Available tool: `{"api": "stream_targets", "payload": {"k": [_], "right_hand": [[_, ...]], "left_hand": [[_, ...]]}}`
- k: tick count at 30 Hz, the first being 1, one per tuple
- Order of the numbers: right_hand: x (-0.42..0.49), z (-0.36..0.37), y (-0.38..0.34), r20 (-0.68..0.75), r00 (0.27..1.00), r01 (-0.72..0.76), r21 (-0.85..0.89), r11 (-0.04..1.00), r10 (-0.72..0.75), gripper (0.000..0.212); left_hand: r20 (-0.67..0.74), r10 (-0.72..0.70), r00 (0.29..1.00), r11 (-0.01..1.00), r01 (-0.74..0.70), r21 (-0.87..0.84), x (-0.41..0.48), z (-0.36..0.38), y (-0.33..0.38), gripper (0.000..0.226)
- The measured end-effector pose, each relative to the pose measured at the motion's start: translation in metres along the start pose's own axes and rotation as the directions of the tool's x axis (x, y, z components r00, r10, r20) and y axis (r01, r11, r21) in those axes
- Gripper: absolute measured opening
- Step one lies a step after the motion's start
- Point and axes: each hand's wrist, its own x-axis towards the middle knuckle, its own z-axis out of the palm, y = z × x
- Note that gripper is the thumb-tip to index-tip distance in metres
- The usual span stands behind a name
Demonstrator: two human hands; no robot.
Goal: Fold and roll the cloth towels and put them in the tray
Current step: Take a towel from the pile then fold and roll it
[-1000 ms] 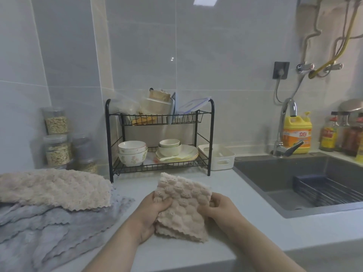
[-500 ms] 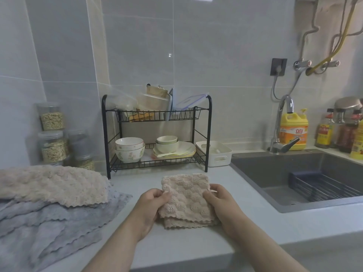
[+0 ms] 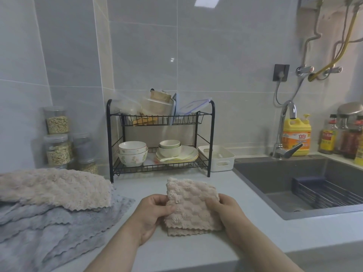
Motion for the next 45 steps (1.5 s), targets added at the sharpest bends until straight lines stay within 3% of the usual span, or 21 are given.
{"api": "stream_targets", "payload": {"k": [3, 7, 12, 15, 19, 26, 30, 34, 39, 41, 45], "right_hand": [[0.001, -0.005, -0.002, 0.028, 0.999, -0.023, 0.149, 0.989, 0.019, 0.013], [0.002, 0.000, 0.004, -0.003, 0.999, 0.048, -0.020, 0.999, -0.048, 0.021], [0.004, -0.003, 0.003, -0.026, 1.000, 0.017, 0.142, 0.990, -0.014, 0.056], [0.003, -0.003, 0.000, 0.094, 0.993, -0.087, 0.192, 0.978, 0.070, 0.034], [0.000, 0.002, -0.001, 0.002, 1.000, -0.026, 0.125, 0.992, 0.026, 0.019], [0.001, 0.000, -0.004, 0.115, 0.993, -0.049, 0.140, 0.989, 0.033, 0.042], [0.001, -0.003, -0.003, 0.137, 0.990, -0.050, 0.113, 0.992, 0.035, 0.023], [0.003, -0.006, -0.001, 0.139, 0.990, -0.009, 0.212, 0.977, -0.021, 0.035], [0.004, -0.009, 0.000, 0.154, 0.987, -0.002, 0.231, 0.973, -0.034, 0.040], [0.003, -0.008, -0.002, 0.151, 0.988, -0.009, 0.232, 0.973, -0.027, 0.039], [0.006, -0.006, 0.001, 0.165, 0.986, -0.084, 0.286, 0.954, 0.038, 0.035]], "left_hand": [[-0.022, 0.009, 1.000, 1.000, -0.008, 0.007, 0.002, 0.001, -0.001, 0.028], [0.005, 0.013, 1.000, 1.000, -0.013, 0.026, 0.000, 0.003, -0.001, 0.030], [-0.028, 0.059, 0.998, 0.998, -0.058, 0.006, 0.005, 0.000, -0.002, 0.050], [-0.016, 0.017, 1.000, 1.000, -0.017, 0.003, 0.005, -0.002, -0.001, 0.037], [0.012, -0.011, 1.000, 1.000, 0.010, 0.027, 0.005, -0.002, -0.002, 0.028], [0.065, 0.021, 0.998, 0.997, -0.026, 0.073, 0.006, 0.000, -0.002, 0.032], [0.060, 0.025, 0.998, 0.999, -0.027, 0.036, 0.006, 0.001, -0.001, 0.037], [0.042, -0.005, 0.999, 1.000, 0.004, 0.017, 0.010, 0.002, 0.000, 0.046], [-0.005, -0.031, 1.000, 0.997, 0.031, 0.070, 0.013, 0.003, -0.002, 0.024], [-0.010, -0.031, 0.999, 0.995, 0.032, 0.096, 0.010, 0.004, -0.001, 0.027], [0.033, -0.070, 0.997, 0.996, 0.071, -0.044, 0.005, 0.002, 0.002, 0.027]]}}
